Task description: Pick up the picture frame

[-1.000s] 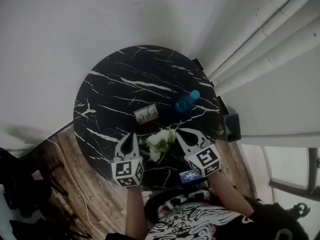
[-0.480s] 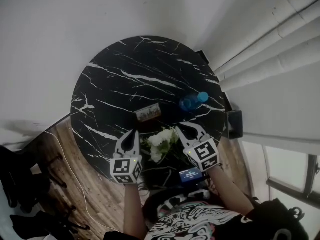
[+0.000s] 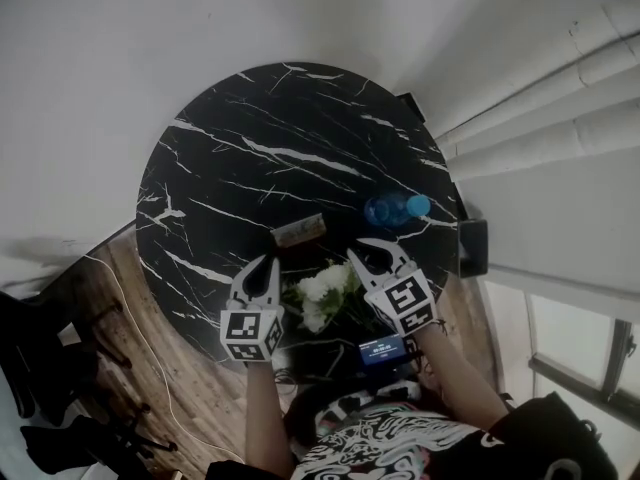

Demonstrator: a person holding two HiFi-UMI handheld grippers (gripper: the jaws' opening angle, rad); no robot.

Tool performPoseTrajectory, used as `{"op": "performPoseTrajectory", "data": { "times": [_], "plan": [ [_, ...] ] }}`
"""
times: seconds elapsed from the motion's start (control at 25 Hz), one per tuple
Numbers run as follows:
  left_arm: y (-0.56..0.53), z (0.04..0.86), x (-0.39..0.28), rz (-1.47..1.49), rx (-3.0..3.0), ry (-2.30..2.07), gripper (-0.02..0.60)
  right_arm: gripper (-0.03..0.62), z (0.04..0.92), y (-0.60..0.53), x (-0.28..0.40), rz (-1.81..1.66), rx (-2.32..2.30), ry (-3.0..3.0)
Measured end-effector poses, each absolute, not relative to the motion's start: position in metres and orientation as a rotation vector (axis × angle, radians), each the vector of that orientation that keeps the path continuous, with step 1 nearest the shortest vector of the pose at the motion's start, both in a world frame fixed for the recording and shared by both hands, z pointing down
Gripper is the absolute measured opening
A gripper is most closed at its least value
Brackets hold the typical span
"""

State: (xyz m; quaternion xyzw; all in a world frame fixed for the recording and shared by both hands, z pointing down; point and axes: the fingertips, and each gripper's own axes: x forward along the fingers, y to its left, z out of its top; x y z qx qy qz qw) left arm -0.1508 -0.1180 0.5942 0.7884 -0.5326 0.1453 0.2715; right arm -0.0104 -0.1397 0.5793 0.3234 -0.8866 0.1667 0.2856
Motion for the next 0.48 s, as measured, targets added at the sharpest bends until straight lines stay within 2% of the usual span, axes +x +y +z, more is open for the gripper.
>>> {"op": "performPoseTrajectory", "data": {
  "times": [0.12,0.28,0.36,0.48],
  "plan": [
    [-0.121,0.604,-0.150,0.417,2.116,-1.416,0.018,0.021,0.591,-0.142,-0.015,0.438,0.829,-2.361],
    [-0.124,0.617,-0.144,0.422,2.103,-1.357,0.107,0.023,0.604,-0.148,-0.019,0.345,0.788,-2.334],
    [-0.125,0.622,-0.142,0.440,2.108,-1.338,0.126,0.031,0.608,-0.150,-0.022,0.347,0.765,-2.338],
    [-0.127,0.627,-0.142,0.456,2.111,-1.329,0.138,0.100,0.613,-0.151,-0.029,0.393,0.726,-2.356]
  ]
}}
